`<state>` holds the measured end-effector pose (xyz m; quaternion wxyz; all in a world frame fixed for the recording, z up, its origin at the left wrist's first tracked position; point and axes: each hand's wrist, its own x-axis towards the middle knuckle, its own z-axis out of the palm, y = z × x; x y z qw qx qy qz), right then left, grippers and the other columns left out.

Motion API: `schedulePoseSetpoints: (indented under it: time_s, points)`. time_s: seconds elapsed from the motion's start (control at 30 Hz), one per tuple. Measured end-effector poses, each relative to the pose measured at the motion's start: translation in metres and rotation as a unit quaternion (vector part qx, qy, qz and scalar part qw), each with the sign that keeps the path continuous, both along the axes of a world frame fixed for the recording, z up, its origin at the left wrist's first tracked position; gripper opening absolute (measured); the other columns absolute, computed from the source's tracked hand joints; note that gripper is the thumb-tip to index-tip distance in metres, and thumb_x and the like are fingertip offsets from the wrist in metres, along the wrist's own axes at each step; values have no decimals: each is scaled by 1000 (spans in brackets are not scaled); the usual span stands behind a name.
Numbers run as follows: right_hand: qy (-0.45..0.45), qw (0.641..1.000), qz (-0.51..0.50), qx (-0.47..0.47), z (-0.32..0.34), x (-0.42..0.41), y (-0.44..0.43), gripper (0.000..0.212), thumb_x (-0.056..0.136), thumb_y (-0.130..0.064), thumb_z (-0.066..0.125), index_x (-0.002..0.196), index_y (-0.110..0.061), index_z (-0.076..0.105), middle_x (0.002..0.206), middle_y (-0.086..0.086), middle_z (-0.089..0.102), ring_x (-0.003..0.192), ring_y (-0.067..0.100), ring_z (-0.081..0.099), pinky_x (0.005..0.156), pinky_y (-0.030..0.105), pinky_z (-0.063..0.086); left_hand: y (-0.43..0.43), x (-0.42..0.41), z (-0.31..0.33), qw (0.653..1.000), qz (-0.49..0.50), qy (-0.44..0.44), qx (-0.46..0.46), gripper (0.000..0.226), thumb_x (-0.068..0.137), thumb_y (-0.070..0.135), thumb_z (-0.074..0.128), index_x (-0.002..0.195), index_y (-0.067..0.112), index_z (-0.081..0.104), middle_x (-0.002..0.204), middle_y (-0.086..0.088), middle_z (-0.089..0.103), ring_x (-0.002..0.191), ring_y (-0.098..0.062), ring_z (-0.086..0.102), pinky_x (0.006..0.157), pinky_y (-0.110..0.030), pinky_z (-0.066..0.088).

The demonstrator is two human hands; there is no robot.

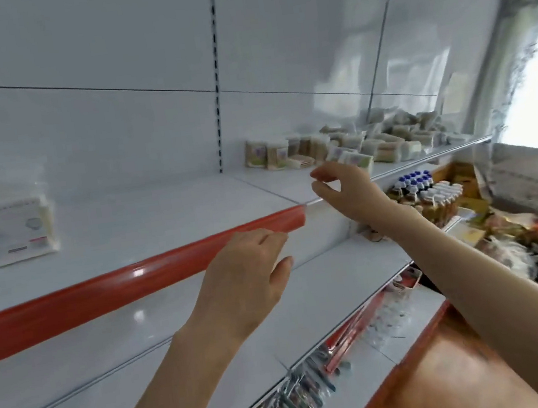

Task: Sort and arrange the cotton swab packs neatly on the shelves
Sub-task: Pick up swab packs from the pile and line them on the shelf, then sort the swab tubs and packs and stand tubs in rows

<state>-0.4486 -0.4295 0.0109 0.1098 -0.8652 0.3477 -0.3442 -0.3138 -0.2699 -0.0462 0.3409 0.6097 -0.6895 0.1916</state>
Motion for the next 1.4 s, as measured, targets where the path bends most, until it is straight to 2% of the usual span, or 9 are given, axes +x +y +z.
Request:
schedulePoseSetpoints:
  time_s: [0.17, 0.4, 0.6, 0.73, 0.83, 0.9, 0.97, 1.2, 1.4]
  points:
    - [7, 998, -61, 6, -3, -72, -51, 29, 92, -19, 53, 118, -8, 59, 116, 8, 63, 109, 17, 56, 86, 15, 35, -68, -52, 5, 999, -34, 1, 18, 28, 72, 26, 62, 93, 8, 72, 83, -6, 72, 72, -26, 69, 59, -32, 55]
    - [-7, 996, -87, 9, -11, -105, -120, 30, 92, -21, 52, 121, -12, 58, 119, 4, 61, 110, 14, 54, 85, 16, 34, -151, -79, 6, 998, -52, -23, 27, 41, 79, 37, 42, 88, 9, 70, 77, -5, 70, 69, -25, 68, 53, -36, 57]
    - [-3, 997, -73, -24, 2, -100, -196, 33, 93, -20, 52, 123, -8, 57, 119, 5, 62, 111, 15, 55, 84, 14, 34, -222, -74, 9, 1000, -30, 2, 6, 26, 76, 26, 64, 93, 8, 71, 78, -6, 70, 68, -26, 67, 53, -36, 55]
    - [15, 996, -84, -1, 2, -88, -249, 47, 88, -40, 58, 121, -6, 55, 110, 5, 59, 102, 18, 54, 86, 25, 41, -256, -66, 12, 1000, 3, 15, -10, 25, 74, 26, 63, 90, 9, 71, 75, -4, 69, 63, -23, 66, 47, -31, 51]
    - [61, 991, -111, 52, -5, -74, -277, 63, 81, -54, 60, 124, -8, 50, 112, 7, 58, 103, 23, 55, 88, 40, 47, -273, -68, 16, 999, 37, 37, 16, 28, 86, 28, 63, 108, 10, 67, 94, -5, 69, 85, -25, 66, 63, -33, 51]
    - [94, 989, -99, 63, -10, -68, -289, 59, 80, -50, 63, 120, -8, 52, 106, 5, 58, 95, 22, 55, 79, 36, 48, -282, -69, 17, 995, 70, 63, 26, 40, 93, 34, 53, 128, 15, 55, 118, -1, 62, 108, -20, 57, 81, -30, 45]
    - [103, 991, -62, 64, -8, -66, -299, 50, 78, -44, 69, 112, -9, 57, 98, 0, 59, 86, 18, 55, 69, 30, 45, -290, -68, 19, 992, 87, 84, 19, 46, 93, 36, 50, 135, 15, 48, 126, -2, 56, 115, -20, 52, 86, -28, 41]
    - [14, 942, 282, 181, 31, -55, -303, 36, 66, -13, 80, 92, -30, 62, 105, -10, 63, 107, 18, 60, 91, 36, 52, -307, -63, 41, 945, 118, 305, 20, 82, 75, 56, 56, 145, 26, 28, 138, 3, 43, 114, -15, 54, 91, -30, 45]
    - [-56, 859, 452, 233, 45, -31, -302, 49, 66, -6, 75, 107, -25, 55, 117, -5, 59, 111, 7, 58, 91, 24, 51, -298, -60, 56, 827, -4, 561, -11, 70, 53, 37, 73, 118, 14, 60, 112, -8, 64, 87, -15, 69, 71, -24, 56]
